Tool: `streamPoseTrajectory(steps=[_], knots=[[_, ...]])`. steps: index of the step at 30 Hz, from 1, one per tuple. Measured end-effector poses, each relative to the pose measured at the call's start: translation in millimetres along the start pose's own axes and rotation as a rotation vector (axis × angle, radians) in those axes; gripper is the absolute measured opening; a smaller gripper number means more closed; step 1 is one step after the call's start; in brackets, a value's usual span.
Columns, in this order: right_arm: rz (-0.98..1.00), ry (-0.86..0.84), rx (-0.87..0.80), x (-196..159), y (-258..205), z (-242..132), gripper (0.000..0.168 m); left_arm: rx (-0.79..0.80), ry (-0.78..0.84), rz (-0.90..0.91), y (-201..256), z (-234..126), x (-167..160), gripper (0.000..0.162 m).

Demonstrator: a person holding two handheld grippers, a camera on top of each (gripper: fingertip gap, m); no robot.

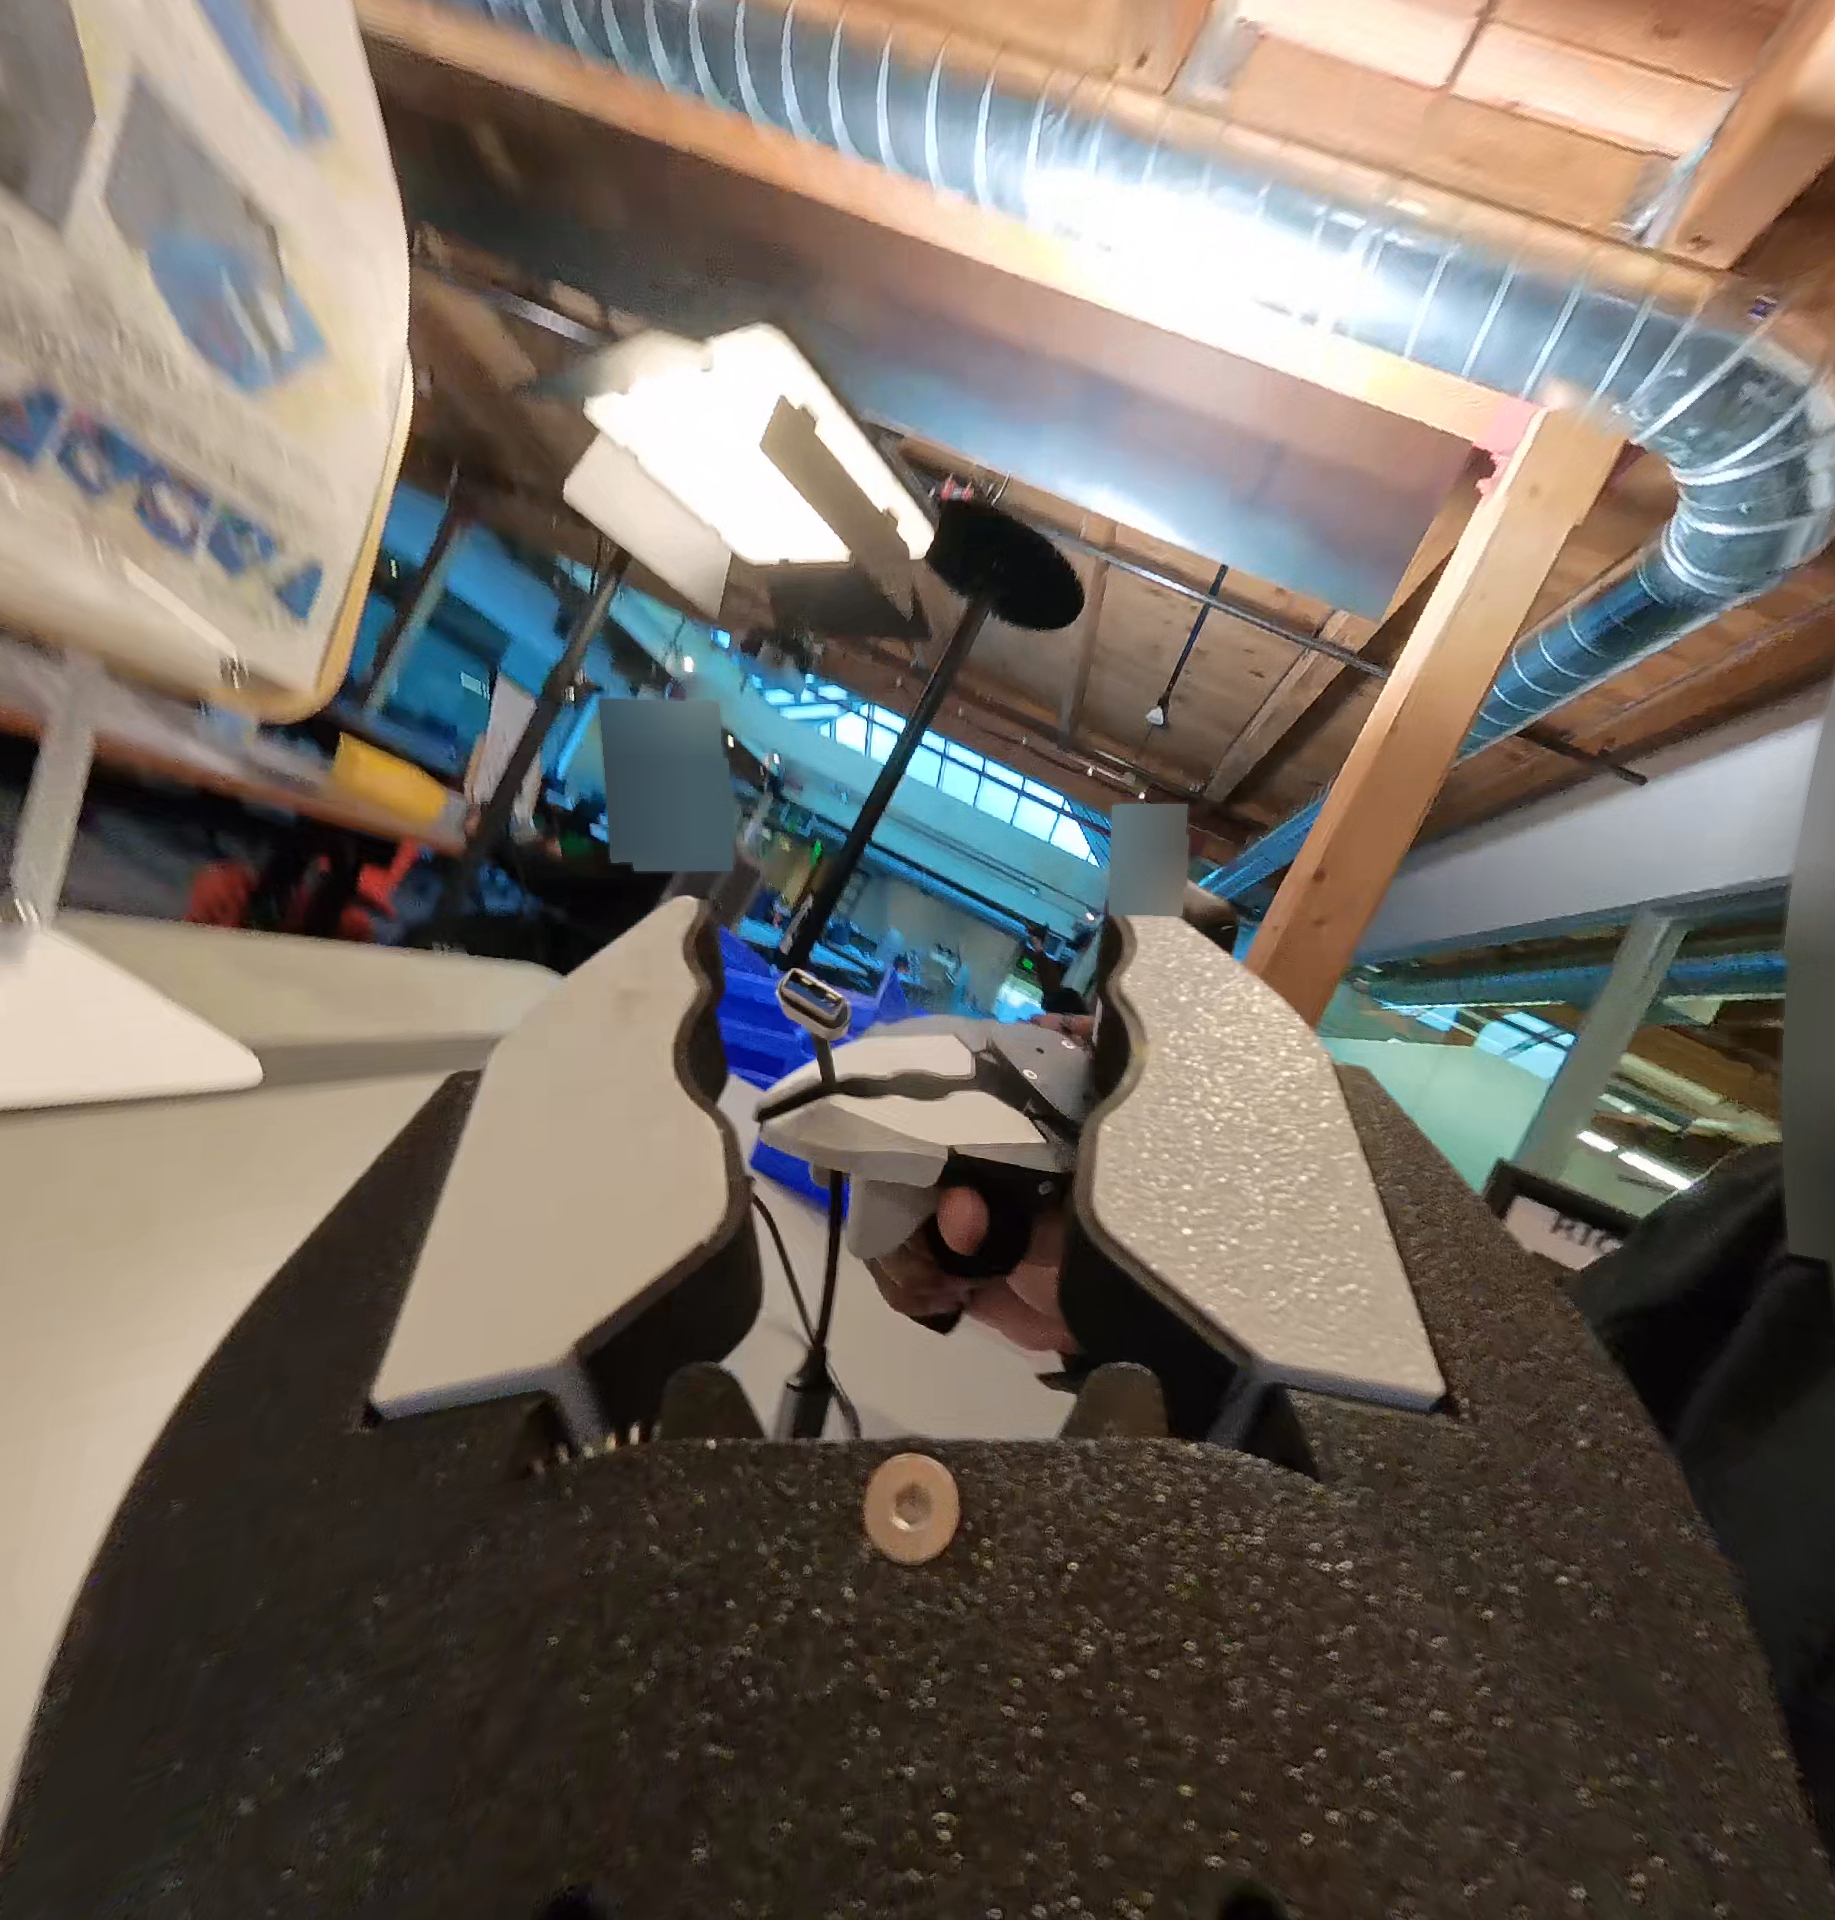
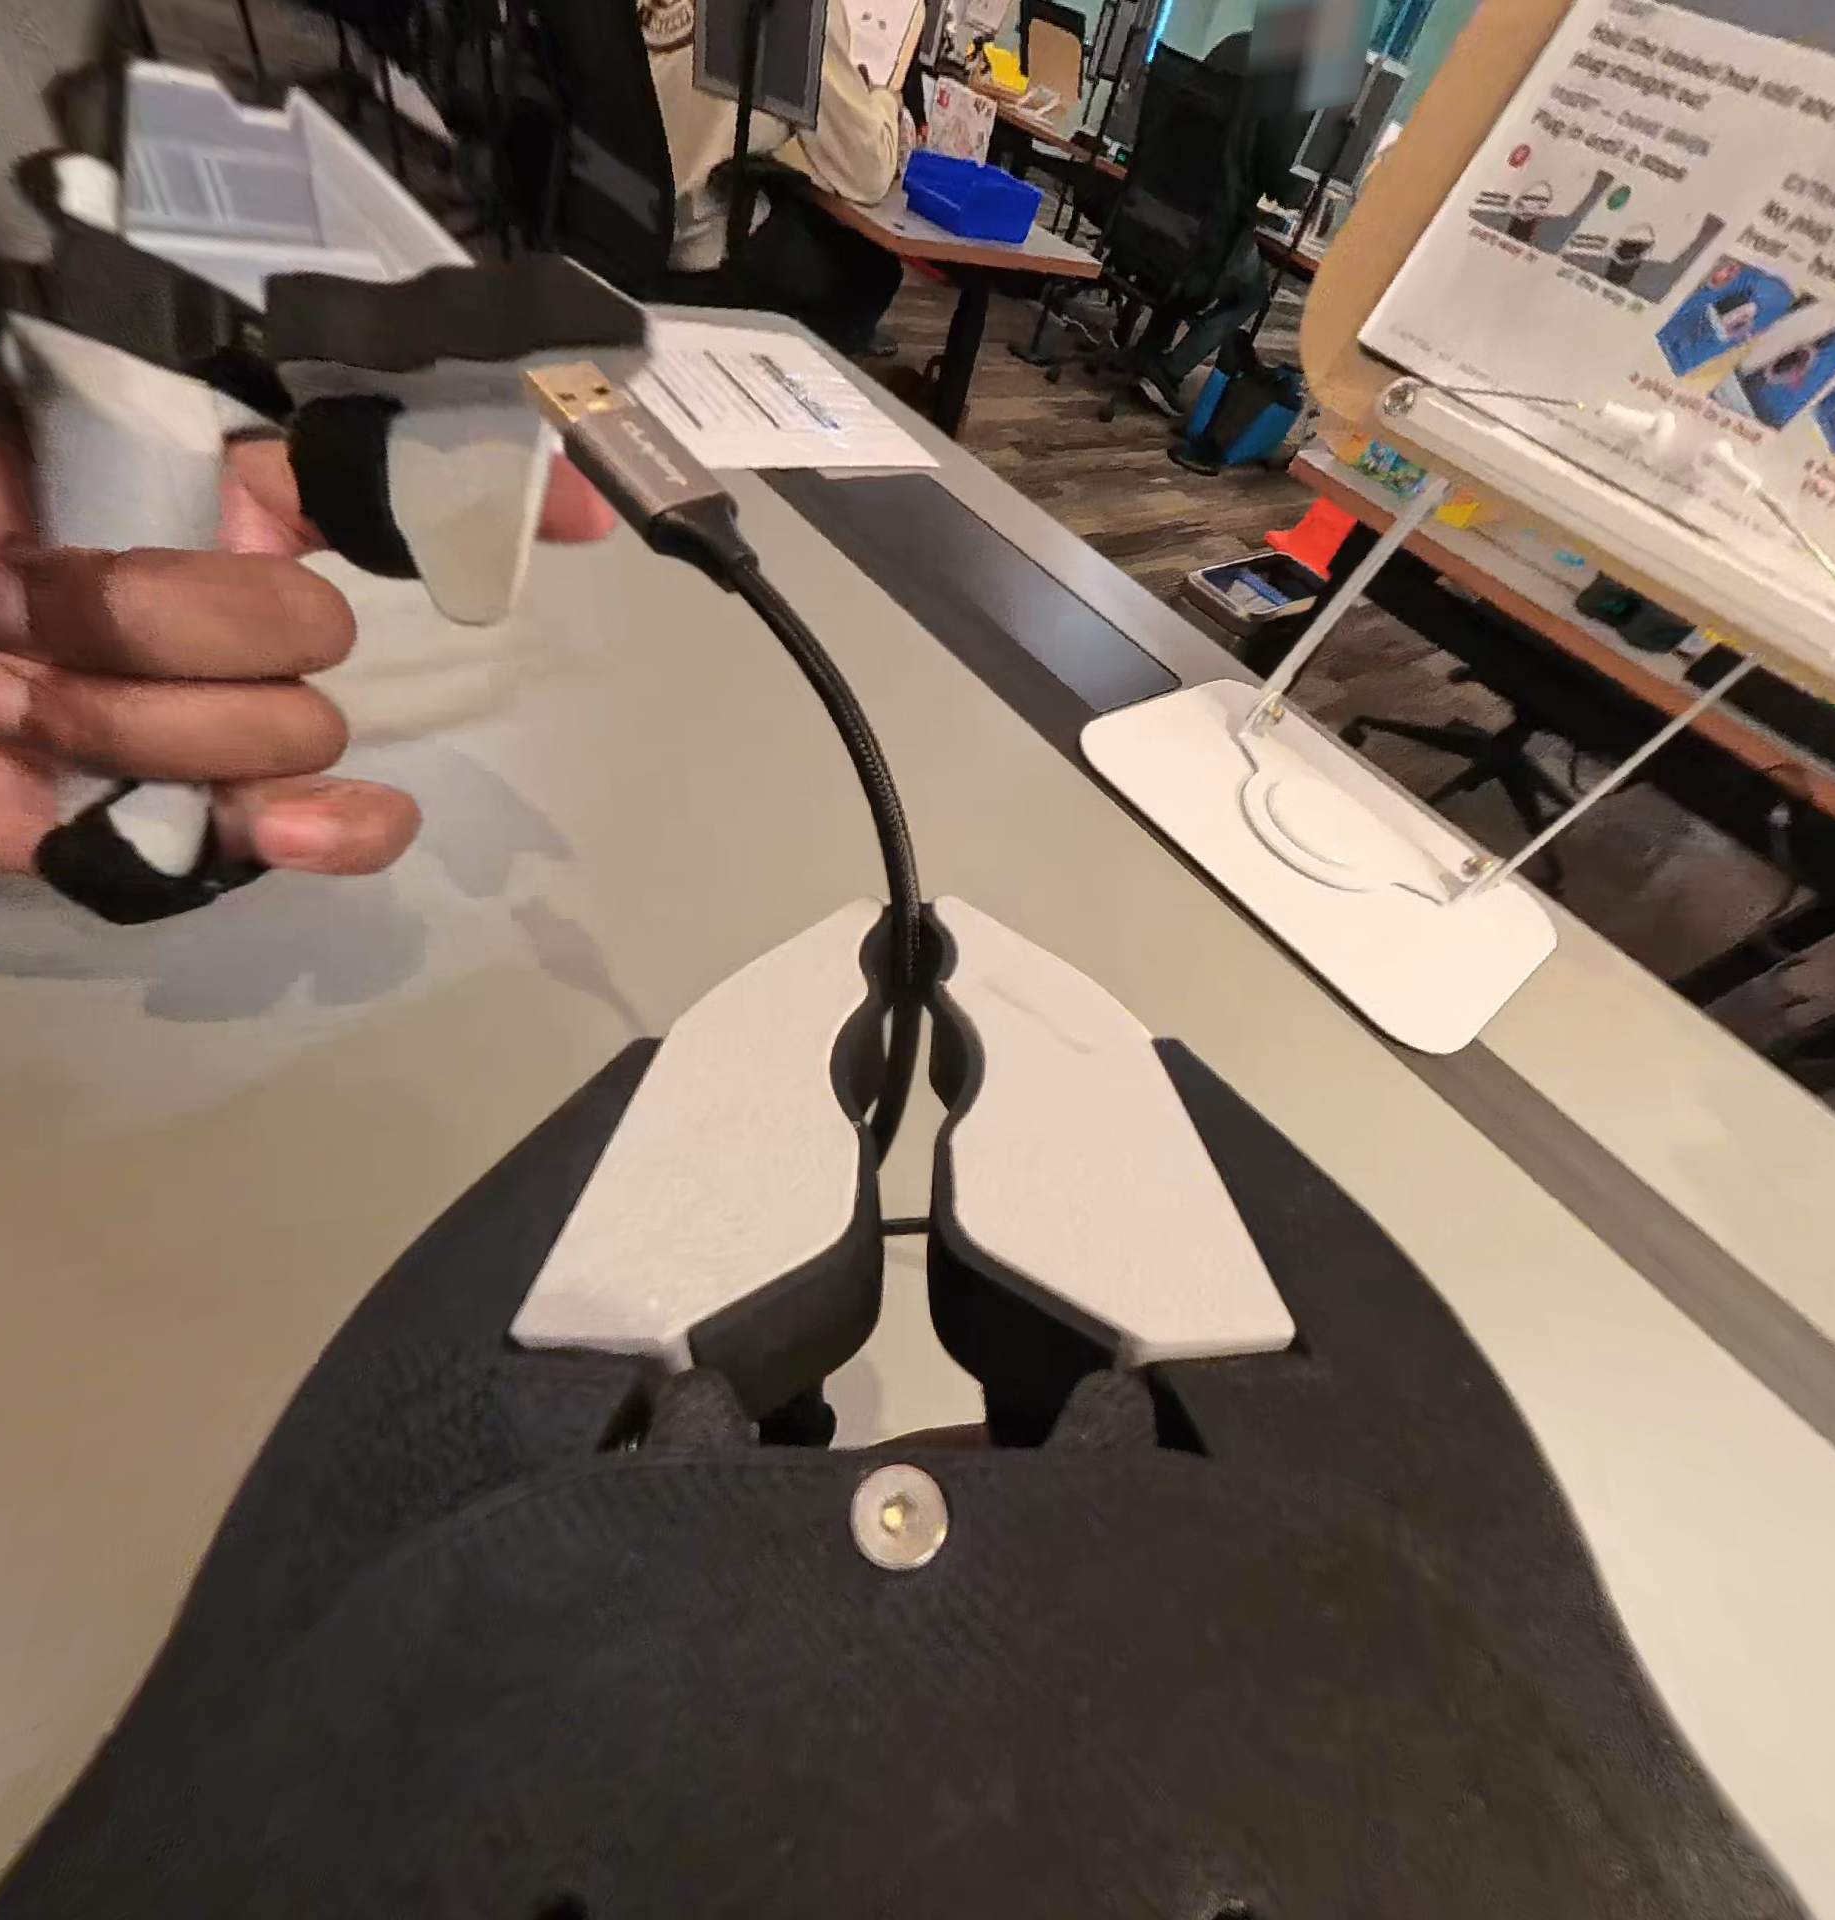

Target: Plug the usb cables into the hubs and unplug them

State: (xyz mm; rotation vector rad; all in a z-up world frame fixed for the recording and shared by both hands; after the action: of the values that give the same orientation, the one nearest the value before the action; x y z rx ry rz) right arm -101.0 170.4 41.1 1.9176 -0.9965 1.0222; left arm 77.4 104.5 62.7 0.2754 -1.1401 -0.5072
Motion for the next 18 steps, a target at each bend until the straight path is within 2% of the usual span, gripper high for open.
streamPoseTrajectory(steps=[2,4,6,11,13,18], knots=[[0.053,0.013,0.014,1,6,-3,0.001,0.019,-0.013,0.120,3,-4,3,0.070],[0.097,0.034,0.022,4,11,-7,0.001,0.058,-0.109,0.194,2,-1,-5,0.067],[0.126,0.050,0.019,7,14,-9,0.001,0.109,-0.163,0.219,-2,4,-15,0.064],[0.175,0.103,0.095,14,12,-12,0.002,0.116,-0.143,0.181,-1,11,-31,0.045],[0.202,0.138,0.172,17,9,-10,0.001,0.075,-0.148,0.187,3,12,-31,0.036],[0.324,0.170,0.534,17,-14,0,0.002,0.022,-0.110,0.324,15,7,-20,0.029]])
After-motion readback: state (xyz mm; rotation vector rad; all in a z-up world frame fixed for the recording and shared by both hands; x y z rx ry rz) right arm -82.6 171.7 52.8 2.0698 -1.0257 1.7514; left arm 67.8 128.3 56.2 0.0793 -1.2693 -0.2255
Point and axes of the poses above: each gripper's, where its closed fingertips meet, z out along the fingers, x out of its top, y = z × x across the jaws, the point moved 7 cm from there along -z, back along the fingers, and after that the axes turned 7 degrees about -y, right-handed, at the moved point
